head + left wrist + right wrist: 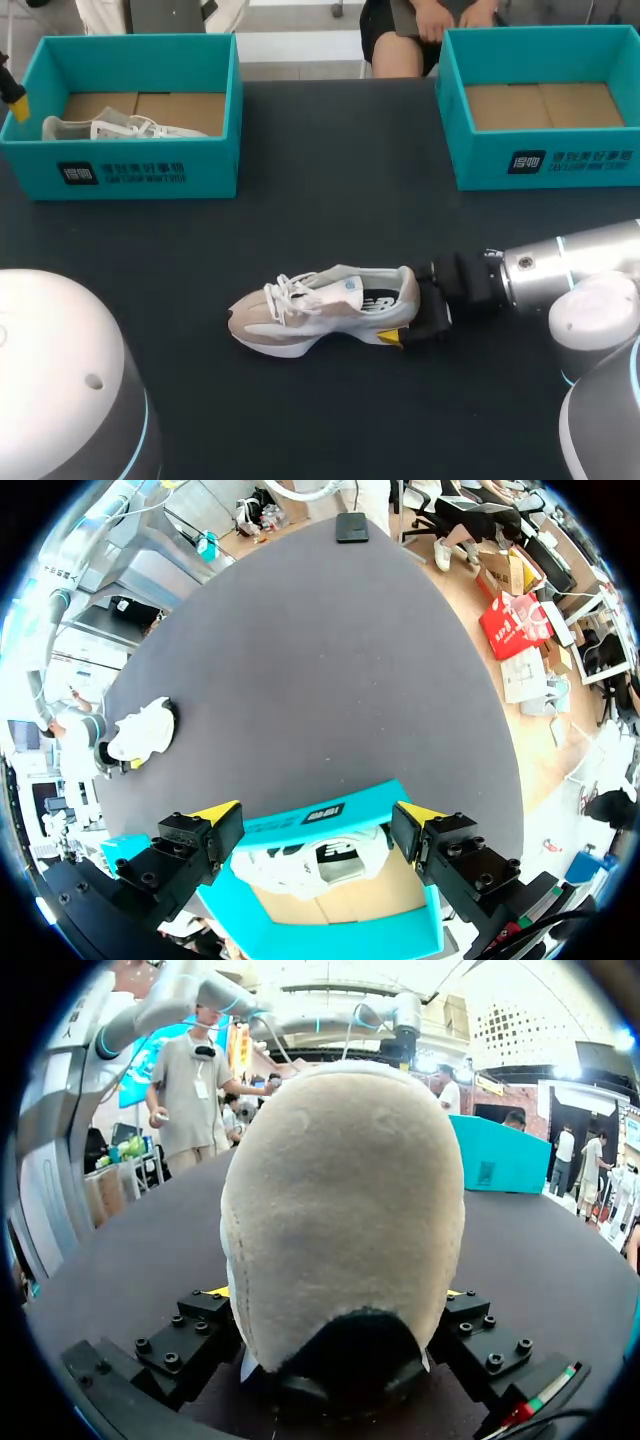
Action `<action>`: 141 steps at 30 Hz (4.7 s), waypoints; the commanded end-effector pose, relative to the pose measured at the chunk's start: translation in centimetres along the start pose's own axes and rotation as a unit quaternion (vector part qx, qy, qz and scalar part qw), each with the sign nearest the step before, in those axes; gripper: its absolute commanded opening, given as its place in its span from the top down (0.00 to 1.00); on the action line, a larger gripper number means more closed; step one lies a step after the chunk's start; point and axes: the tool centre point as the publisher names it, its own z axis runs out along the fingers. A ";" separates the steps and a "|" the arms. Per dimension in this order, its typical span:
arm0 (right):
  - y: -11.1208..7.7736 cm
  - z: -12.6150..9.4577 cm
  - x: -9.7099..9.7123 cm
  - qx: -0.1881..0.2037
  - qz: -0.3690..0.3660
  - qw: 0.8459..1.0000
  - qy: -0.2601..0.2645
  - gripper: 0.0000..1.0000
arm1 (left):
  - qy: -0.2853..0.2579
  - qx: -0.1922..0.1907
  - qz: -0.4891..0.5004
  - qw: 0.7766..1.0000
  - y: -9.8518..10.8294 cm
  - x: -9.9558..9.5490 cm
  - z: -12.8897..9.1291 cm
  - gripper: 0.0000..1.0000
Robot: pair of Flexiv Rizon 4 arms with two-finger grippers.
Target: Take the shoe out of the shoebox, open the shoe tongue, remove and reinsert the insole, then place the shoe into the shoebox
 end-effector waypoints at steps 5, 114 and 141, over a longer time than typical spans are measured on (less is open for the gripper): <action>-0.1 0.3 0.1 0.002 0.000 1.000 0.000 1.00 | 0.001 -0.002 0.000 1.000 -0.2 -0.1 0.0 0.00; -0.1 0.3 0.1 0.002 0.000 1.000 0.000 1.00 | -0.105 -0.174 -0.976 0.079 -3.0 -38.2 10.8 0.00; -0.1 0.3 0.1 0.002 0.000 1.000 0.000 1.00 | -0.045 -0.189 -0.981 -0.026 -4.8 -47.0 20.3 0.00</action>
